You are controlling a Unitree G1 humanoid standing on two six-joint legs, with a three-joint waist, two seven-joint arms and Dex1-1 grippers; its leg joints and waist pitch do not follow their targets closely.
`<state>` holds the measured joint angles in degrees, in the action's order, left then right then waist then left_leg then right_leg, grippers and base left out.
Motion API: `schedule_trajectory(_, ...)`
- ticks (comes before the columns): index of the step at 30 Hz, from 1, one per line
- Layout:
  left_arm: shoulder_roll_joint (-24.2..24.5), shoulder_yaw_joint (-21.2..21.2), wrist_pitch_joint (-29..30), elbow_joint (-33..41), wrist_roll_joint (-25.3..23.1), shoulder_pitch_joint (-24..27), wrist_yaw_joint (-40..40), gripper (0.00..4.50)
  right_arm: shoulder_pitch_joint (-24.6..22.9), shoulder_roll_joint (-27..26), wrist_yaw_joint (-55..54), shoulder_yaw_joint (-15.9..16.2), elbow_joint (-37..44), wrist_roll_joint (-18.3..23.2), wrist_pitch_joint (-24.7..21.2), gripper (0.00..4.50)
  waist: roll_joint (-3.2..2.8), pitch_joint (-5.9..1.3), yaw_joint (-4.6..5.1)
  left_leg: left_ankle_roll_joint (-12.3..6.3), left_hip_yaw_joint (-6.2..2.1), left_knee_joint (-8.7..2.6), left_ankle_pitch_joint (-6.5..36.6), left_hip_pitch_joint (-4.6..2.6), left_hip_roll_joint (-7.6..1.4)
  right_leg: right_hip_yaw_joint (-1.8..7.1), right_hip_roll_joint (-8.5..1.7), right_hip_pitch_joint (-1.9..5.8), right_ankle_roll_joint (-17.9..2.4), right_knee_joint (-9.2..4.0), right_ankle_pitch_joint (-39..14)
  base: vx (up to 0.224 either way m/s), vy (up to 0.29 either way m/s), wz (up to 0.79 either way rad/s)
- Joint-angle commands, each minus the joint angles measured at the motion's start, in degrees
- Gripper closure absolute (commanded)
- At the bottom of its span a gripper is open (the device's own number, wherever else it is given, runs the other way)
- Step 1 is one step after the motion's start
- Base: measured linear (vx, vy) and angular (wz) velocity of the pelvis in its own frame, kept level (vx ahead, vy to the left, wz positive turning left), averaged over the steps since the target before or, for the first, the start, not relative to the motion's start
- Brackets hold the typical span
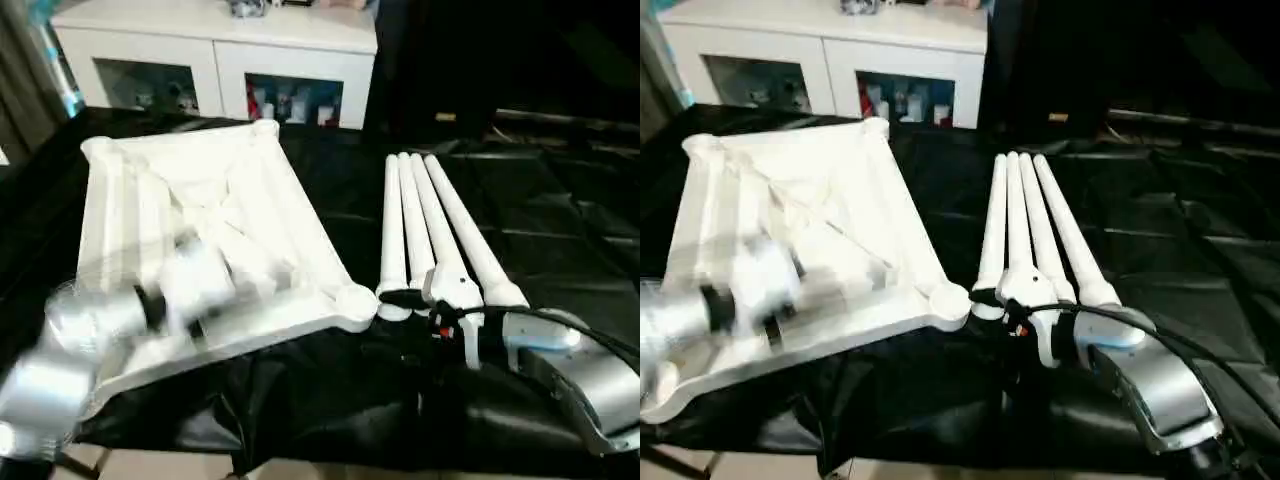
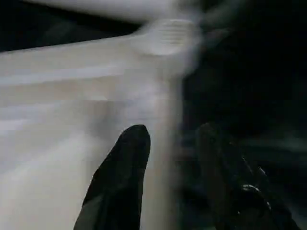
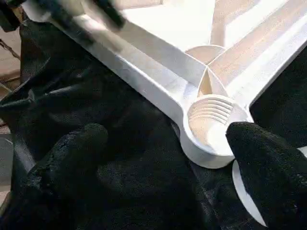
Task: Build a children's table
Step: Move to table
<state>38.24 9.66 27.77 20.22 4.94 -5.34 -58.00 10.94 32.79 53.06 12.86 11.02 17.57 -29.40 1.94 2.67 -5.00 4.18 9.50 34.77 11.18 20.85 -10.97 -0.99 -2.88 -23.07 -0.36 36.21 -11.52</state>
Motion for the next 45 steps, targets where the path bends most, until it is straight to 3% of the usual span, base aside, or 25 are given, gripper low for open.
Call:
schedule_trajectory(1,1.5,2.2,0.2,0.8,-1.9,0.2,-0.5,2.64,0.6,0.8,0.2,-0.7,-0.1,-0.1,0.1,0.0,-0.15,-2.53,0.2,-0.11,-0.4,-4.67,13.9,-0.54,-1.76,2.12,-3.65,1.87,-7.7,-5.08,-17.1,0.0,0.0,0.0)
schedule_trajectory(4,2.8,4.7,-4.1,-2.6,-8.7,0.0,1.8,2.64,0.6,1.0,0.3,-0.7,-0.2,-0.1,0.1,0.0,-0.07,-2.59,0.27,-0.04,-0.45,-4.64,14.1,-0.55,-1.76,2.19,-3.61,1.86,-6.4,-5.25,-18.0,0.0,0.0,0.0)
schedule_trajectory(6,4.3,5.4,-6.4,-4.7,-12.4,-0.8,3.8,2.64,0.6,1.0,0.3,-0.7,-0.2,-0.2,0.1,0.0,-0.17,-2.71,0.24,0.19,-0.52,-4.65,13.4,-0.51,-1.79,2.16,-3.66,2.0,-6.6,-5.07,-16.4,0.0,0.0,0.0)
schedule_trajectory(12,8.1,5.9,-8.5,-6.3,-14.8,-1.3,5.1,2.64,0.4,0.9,0.2,-0.6,0.0,-0.3,0.0,0.0,-0.2,-2.64,0.47,0.62,-0.6,-4.77,14.7,-0.47,-1.66,2.09,-3.59,1.97,-6.9,-5.01,-16.7,0.0,0.0,0.0)
schedule_trajectory(17,8.0,4.2,-10.8,-7.1,-15.1,-1.8,5.6,2.64,0.3,0.7,0.0,-0.5,0.1,-0.3,0.0,0.0,-0.44,-2.69,0.71,0.8,-0.6,-4.71,15.1,-0.65,-1.7,2.11,-3.61,1.82,-7.7,-4.95,-15.9,0.0,0.0,0.0)
schedule_trajectory(22,7.0,2.8,-11.0,-6.1,-11.3,-1.7,5.0,2.64,0.2,0.6,-0.3,-0.7,0.3,-0.2,-0.1,0.0,-0.44,-2.77,0.68,0.75,-0.48,-4.65,14.4,-0.63,-1.68,2.09,-3.58,1.89,-8.6,-4.77,-14.0,0.0,0.0,0.0)
schedule_trajectory(26,3.3,-2.2,-3.8,1.3,0.5,0.2,2.7,2.64,0.6,-1.5,-2.8,-4.9,2.0,3.2,-2.0,0.0,-0.48,-2.8,0.57,1.04,-0.46,-4.66,14.3,-0.7,-1.76,2.04,-3.69,1.95,-9.7,-4.68,-13.1,0.0,0.0,0.0)
schedule_trajectory(27,1.9,-3.8,-0.4,3.5,4.5,0.4,2.3,2.64,2.2,-3.1,-6.6,-6.7,1.2,2.7,-3.1,0.0,-0.48,-2.85,0.61,1.21,-0.4,-4.61,13.8,-0.7,-1.75,2.05,-3.7,2.02,-10.1,-4.45,-12.3,0.0,0.0,0.0)
schedule_trajectory(29,0.9,-5.2,2.6,5.1,7.7,0.3,2.1,2.64,4.1,-4.8,-10.7,-8.2,0.0,1.8,-4.3,0.0,-0.4,-2.76,0.79,1.82,-0.28,-4.56,13.1,-0.67,-1.4,1.89,-3.33,1.84,-10.6,-4.38,-12.5,0.0,0.0,0.0)
schedule_trajectory(32,-1.4,-6.4,2.6,3.8,7.7,-1.2,5.0,2.35,9.2,-9.0,-17.7,-11.9,-4.7,2.9,-9.7,0.0,-0.43,-2.46,1.51,2.33,-0.29,-4.56,15.6,-0.81,-1.08,1.98,-3.17,1.73,-8.4,-4.99,-18.5,0.0,0.0,0.0)
schedule_trajectory(34,-3.3,-6.3,3.3,1.0,4.1,-4.1,9.3,2.17,16.0,-14.3,-27.8,-15.4,-12.9,1.5,-13.2,0.0,-0.2,-2.46,2.06,2.96,-0.29,-4.54,15.1,-0.8,-0.96,2.01,-3.0,1.46,-7.7,-5.03,-19.3,0.0,0.0,0.0)
schedule_trajectory(35,-3.3,-6.3,3.3,0.9,3.9,-4.3,9.4,2.08,16.3,-14.4,-28.2,-15.5,-13.3,1.3,-13.4,0.0,-0.31,-2.72,2.22,3.6,-0.41,-4.48,14.4,-0.75,-0.82,1.94,-2.99,1.64,-7.4,-4.84,-19.1,0.0,0.0,0.0)
schedule_trajectory(37,-4.0,-6.5,4.3,0.7,3.3,-5.2,11.0,1.91,17.9,-15.4,-30.6,-16.0,-15.7,1.0,-14.3,0.0,-0.42,-2.58,2.15,3.6,-0.31,-4.49,13.6,-0.72,-0.99,2.05,-2.95,1.73,-7.2,-4.71,-16.1,0.0,0.0,0.0)
schedule_trajectory(39,-4.9,-7.6,8.3,1.3,6.4,-6.3,11.9,1.83,20.8,-17.3,-33.1,-16.0,-20.2,0.1,-15.5,0.0,-0.31,-2.85,2.14,3.45,-0.13,-4.37,11.5,-0.65,-0.94,2.05,-2.93,1.98,-7.8,-4.22,-11.9,0.0,0.0,0.0)
schedule_trajectory(41,-4.2,-7.4,11.0,2.6,8.9,-6.5,10.9,1.6,23.4,-18.9,-33.6,-14.6,-24.2,-0.8,-16.9,0.0,-0.84,-3.03,2.02,3.33,-0.12,-4.18,8.1,-0.47,-0.79,1.97,-2.87,2.1,-9.3,-3.71,-6.3,0.0,0.0,0.0)
schedule_trajectory(43,-3.5,-6.8,12.1,3.2,9.7,-6.5,9.8,1.47,25.8,-20.7,-34.4,-14.4,-28.1,-1.1,-17.6,0.0,-0.49,-2.97,2.16,2.94,0.0,-4.16,7.1,-0.2,-0.7,1.89,-2.77,2.34,-10.1,-3.61,-4.0,0.0,0.0,0.0)
schedule_trajectory(45,-3.0,-6.1,12.3,3.1,9.5,-6.9,8.8,1.39,28.7,-22.3,-36.8,-14.9,-33.3,-1.6,-17.4,0.0,-0.75,-2.73,2.39,2.77,0.02,-4.23,7.1,-0.15,-0.71,1.89,-2.84,2.26,-10.5,-3.66,-3.9,0.0,0.0,0.0)
